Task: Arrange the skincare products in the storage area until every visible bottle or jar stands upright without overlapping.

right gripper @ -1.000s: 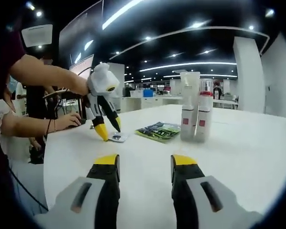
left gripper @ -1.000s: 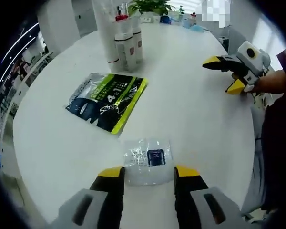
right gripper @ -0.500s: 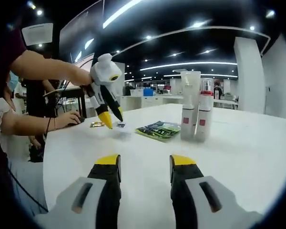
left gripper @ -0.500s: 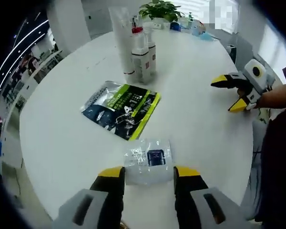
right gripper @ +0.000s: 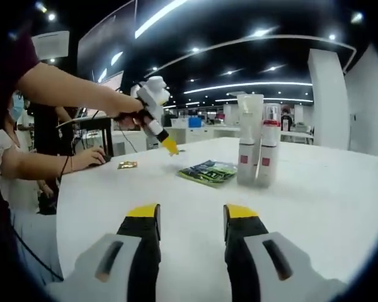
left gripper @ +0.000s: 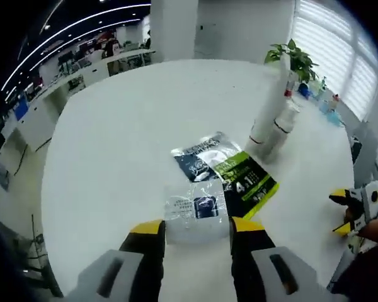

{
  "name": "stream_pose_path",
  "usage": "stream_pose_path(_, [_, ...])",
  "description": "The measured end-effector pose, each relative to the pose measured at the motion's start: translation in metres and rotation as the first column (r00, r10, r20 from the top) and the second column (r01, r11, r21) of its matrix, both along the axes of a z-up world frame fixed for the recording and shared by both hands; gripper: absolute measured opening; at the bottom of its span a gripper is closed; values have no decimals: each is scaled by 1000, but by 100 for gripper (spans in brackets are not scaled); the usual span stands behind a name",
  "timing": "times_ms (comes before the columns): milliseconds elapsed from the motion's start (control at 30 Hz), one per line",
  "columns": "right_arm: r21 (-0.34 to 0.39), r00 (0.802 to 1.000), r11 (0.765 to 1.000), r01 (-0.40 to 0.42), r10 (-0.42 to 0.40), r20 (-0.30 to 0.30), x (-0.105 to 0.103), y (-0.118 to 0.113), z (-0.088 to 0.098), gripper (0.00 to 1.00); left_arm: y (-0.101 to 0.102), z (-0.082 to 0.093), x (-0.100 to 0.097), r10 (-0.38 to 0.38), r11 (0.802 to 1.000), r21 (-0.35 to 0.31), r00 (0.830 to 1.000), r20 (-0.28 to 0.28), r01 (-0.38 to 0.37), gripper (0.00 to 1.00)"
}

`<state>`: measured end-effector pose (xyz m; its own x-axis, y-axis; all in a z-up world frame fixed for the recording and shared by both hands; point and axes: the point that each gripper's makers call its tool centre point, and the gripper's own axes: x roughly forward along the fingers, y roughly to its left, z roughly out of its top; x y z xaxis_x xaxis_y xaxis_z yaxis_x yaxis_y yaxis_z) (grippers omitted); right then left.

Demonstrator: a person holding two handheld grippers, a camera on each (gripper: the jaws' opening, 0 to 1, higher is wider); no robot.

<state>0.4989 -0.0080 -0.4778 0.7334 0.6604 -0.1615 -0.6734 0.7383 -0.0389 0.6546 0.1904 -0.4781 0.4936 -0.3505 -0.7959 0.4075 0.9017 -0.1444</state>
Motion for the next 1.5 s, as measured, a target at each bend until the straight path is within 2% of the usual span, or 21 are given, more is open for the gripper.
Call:
stream_pose_path(100, [-2,1000,1000,-2,2,1,0,0,0,38,4,-1,10,28,999,17,1000,3,-28,40])
stream_pose_path(133, [-5,1000,1000,-4,4,5,0,1,0,38,8,-3,15,44,998,43,999,6,-44,38])
stream_pose_path(233, [-13,1000,1000,-9,9,6,-1,2,0,38,14,-6,22,61,995,81,998,-1,-61,19])
stream_pose_path(300, [-10,1000,1000,-5,5,7,-1,1,0,38,15,-3,29,59,994,88,998,27,-61,3])
stream_pose_path(333, [-12,1000,1000,-1,1,8,0,0,0,37,12,0,37,36,995,86,996,78,-42,4])
stream_pose_path(433, [-10,1000,1000,1,-1,6,0,0,0,37,11,-19,27,-35,986,160,999,-10,36,4])
stream_pose_path(633, [-12,1000,1000,2,-2,10,0,-1,0,36,15,-30,21,-59,981,181,998,-29,64,4])
stream_pose_path(733, [-12,1000,1000,1,-1,11,0,-1,0,36,21,-29,30,-40,983,177,999,-14,41,6])
stream_pose_path(800, [-13,1000,1000,2,-2,12,0,-1,0,36,20,-27,39,-12,988,154,1000,9,10,13])
stream_pose_path(900, [-13,1000,1000,6,-5,14,1,-2,0,36,17,-23,53,86,992,85,995,44,-89,31])
stream_pose_path(933, [-13,1000,1000,7,-6,15,1,-2,0,36,16,-23,55,118,990,67,992,47,-121,41])
stream_pose_path(1000, [-14,1000,1000,10,-9,14,1,-3,0,35,21,-25,62,179,982,51,983,46,-182,51])
stream_pose_path(1200, [-13,1000,1000,18,-18,15,2,-5,1,34,25,-39,67,210,974,82,977,25,-211,54])
stream_pose_path(1267, [-13,1000,1000,17,-17,14,2,-5,0,33,23,-42,69,220,971,90,975,21,-221,61])
stream_pose_path(1367, [-13,1000,1000,17,-17,15,2,-5,0,32,19,-45,72,237,967,93,971,12,-237,66])
stream_pose_path(1433, [-16,1000,1000,19,-19,17,2,-5,0,32,21,-44,76,237,964,116,971,28,-239,64])
stream_pose_path(1500, [-16,1000,1000,19,-18,15,2,-5,0,32,20,-43,76,249,962,116,969,12,-248,64])
